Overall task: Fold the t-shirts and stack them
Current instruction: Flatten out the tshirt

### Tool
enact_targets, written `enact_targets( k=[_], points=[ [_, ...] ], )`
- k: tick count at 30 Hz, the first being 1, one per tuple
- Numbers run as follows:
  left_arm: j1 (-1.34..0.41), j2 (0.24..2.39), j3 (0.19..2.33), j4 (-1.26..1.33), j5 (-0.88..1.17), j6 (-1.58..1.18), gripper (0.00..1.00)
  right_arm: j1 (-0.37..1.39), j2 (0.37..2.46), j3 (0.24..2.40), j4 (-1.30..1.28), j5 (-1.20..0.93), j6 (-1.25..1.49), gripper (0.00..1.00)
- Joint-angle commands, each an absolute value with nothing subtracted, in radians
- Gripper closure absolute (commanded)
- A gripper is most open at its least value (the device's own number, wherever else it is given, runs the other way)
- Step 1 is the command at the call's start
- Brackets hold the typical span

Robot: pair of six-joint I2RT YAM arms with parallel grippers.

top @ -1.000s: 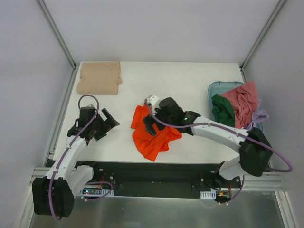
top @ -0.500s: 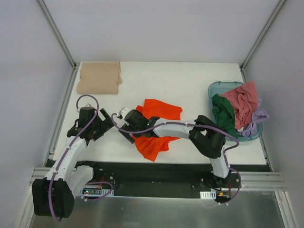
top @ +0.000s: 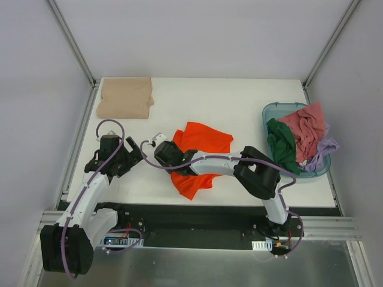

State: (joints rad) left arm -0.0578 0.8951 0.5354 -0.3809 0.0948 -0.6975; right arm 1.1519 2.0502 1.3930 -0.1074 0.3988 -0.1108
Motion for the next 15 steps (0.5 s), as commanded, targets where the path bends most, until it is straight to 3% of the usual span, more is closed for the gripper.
enact_targets(
  k=[1, 3, 15],
  points=[
    [-0.055, 0.887, 0.546, -0.387, 0.098, -0.686, 0.01, 1.154, 1.979, 1.391, -0.072, 0.442, -0.055, 0.49],
    [-0.055, 0.888, 0.546, -0.387, 0.098, -0.687, 0.01, 1.154, 1.973, 1.396, -0.071, 0.451, -0.046, 0.53],
    [-0.055, 0.896, 0.546, -0.387, 0.117, -0.686, 0.01, 1.151, 2.002, 1.442, -0.098, 0.528, -0.002, 0.52]
  ],
)
